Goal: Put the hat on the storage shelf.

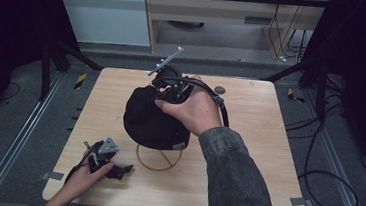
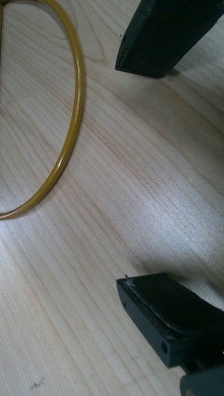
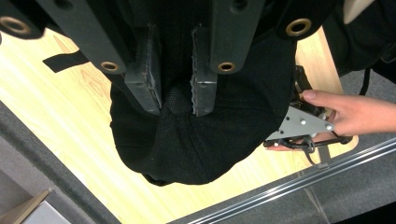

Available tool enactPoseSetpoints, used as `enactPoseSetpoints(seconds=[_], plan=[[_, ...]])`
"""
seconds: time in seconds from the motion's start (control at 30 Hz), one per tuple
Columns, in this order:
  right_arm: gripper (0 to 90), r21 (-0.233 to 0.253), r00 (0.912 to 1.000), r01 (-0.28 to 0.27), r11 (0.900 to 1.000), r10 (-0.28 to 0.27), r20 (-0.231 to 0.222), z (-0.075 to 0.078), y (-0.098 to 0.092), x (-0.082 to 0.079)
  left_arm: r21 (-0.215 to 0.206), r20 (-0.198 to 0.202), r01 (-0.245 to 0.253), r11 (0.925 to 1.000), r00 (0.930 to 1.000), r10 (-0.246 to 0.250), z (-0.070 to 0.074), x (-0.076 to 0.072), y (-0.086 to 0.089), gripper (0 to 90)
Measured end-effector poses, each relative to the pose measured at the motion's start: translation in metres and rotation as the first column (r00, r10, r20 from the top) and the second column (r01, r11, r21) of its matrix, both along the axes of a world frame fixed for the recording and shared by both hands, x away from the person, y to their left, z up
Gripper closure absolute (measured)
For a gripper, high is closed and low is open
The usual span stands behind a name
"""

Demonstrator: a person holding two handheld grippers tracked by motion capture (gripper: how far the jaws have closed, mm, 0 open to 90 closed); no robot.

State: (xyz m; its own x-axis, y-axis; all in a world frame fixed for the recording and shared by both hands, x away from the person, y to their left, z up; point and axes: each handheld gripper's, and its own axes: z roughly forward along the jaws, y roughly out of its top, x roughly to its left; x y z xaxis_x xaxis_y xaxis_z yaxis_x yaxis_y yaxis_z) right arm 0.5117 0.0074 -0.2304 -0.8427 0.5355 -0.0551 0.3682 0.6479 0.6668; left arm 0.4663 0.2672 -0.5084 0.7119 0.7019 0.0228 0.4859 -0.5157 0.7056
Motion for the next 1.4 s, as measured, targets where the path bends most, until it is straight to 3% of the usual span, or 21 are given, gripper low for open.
enactPoseSetpoints(seconds=[0.47,1.4], plan=[[69.6,0.000,1.0000,0.006,1.000,-0.006,0.006,-0.003,0.001,-0.001,-0.003,0.000,0.001,1.0000,1.0000,-0.001,0.000,0.000,0.000,0.0],[53.9,0.073,0.9989,0.046,0.996,-0.047,0.005,-0.007,-0.011,-0.009,-0.005,0.001,-0.002,1.0000,1.0000,0.002,0.000,0.000,0.000,0.0]])
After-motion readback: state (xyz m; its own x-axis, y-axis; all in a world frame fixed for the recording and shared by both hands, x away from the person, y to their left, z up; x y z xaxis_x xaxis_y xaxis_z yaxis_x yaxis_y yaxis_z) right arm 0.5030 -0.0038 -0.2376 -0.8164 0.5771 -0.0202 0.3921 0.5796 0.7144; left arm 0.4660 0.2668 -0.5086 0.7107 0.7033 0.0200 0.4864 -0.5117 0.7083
